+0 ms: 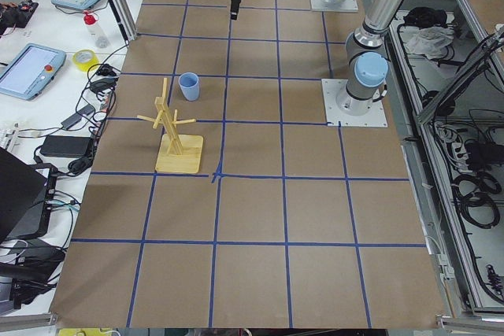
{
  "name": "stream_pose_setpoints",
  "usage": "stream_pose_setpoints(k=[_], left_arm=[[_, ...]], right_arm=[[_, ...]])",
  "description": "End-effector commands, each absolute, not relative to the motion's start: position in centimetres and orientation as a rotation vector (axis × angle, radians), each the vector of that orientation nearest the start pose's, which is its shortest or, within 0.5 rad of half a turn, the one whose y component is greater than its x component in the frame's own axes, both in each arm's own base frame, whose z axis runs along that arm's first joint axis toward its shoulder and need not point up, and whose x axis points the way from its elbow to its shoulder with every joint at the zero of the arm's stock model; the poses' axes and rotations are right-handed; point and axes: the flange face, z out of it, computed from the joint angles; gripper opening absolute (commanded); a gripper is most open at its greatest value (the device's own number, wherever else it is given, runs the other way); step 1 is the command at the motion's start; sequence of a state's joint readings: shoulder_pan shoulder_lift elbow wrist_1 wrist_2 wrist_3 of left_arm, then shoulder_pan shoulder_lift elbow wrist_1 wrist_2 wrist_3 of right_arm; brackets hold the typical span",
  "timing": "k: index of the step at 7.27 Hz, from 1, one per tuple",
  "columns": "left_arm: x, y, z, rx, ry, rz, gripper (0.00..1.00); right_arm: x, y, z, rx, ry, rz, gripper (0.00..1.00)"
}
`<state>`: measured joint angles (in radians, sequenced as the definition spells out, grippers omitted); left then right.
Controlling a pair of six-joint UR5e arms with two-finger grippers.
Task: Flip cup
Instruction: 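Open the left gripper and raise it away from the upright cup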
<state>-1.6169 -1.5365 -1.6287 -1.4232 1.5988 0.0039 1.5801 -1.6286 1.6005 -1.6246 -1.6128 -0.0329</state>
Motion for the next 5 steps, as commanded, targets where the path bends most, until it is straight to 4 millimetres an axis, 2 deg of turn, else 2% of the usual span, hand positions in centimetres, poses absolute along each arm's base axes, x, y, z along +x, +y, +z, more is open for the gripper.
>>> stream_pose_setpoints(k=[1, 3, 5], left_arm=[[-16.1, -48.2, 48.9, 0.061, 3.128, -0.186, 1.0], [-16.2, -47.7, 49.2, 0.072, 3.116, -0.179, 1.0], [-16.1, -46.7, 49.3, 0.073, 3.116, -0.098, 1.0]], right_arm=[[13.3, -47.4, 50.7, -0.061, 3.181, -0.129, 1.0], [13.2, -47.3, 50.5, -0.063, 3.181, -0.119, 1.0], [13.2, -47.4, 50.6, -0.066, 3.181, -0.123, 1.0]])
